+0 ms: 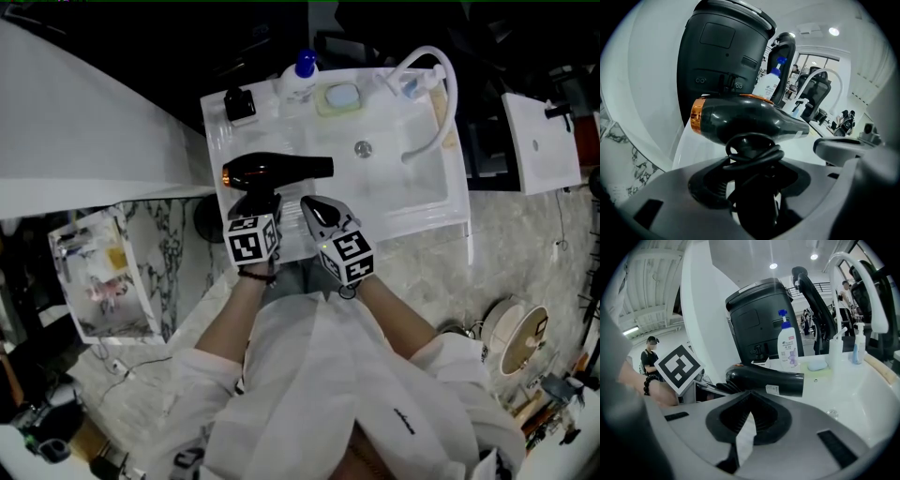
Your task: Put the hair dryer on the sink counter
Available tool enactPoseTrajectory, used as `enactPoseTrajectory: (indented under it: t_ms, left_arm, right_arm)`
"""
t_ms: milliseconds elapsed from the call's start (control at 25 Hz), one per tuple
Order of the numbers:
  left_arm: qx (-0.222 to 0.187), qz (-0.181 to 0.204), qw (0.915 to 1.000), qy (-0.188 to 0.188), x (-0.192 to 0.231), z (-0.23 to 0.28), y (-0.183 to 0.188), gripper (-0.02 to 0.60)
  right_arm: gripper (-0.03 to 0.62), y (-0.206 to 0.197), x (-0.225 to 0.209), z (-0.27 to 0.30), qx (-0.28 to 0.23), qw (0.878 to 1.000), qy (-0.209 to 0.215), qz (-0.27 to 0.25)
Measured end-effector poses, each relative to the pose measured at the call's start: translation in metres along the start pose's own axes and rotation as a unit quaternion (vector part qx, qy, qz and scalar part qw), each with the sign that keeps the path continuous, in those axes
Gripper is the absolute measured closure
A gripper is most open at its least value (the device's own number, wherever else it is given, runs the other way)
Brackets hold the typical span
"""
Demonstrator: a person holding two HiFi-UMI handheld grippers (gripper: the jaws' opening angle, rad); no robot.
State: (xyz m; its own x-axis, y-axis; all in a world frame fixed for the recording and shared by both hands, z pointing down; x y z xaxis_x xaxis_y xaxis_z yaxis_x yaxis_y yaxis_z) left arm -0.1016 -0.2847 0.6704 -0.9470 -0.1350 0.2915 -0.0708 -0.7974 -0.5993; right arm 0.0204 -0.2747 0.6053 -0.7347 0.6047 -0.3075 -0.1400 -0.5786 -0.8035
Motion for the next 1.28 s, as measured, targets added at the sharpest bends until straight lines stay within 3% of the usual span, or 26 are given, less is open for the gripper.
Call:
enactPoseTrajectory:
  t_ms: [1280]
  left_arm:
    - [0.071,0.01,0.9958,0.057,0.013,0.036,-0.019,0.299]
  right_arm:
    - [0.577,-0.015,-0.017,0.018,0.033,0.999,0.006,0.004]
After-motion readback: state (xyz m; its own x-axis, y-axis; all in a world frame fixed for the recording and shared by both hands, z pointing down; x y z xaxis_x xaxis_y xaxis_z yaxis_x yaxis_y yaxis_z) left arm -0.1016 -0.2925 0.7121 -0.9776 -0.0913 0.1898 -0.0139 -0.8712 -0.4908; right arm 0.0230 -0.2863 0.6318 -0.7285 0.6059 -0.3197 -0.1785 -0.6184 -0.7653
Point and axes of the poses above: the fingertips, and each gripper's own axes: z forward along the fingers, x to its left, y out of its top, the point moved 4 cm from there along -z, backward along the fingers, and after that the axes turned 3 degrees about z, right-handed, at the moved point
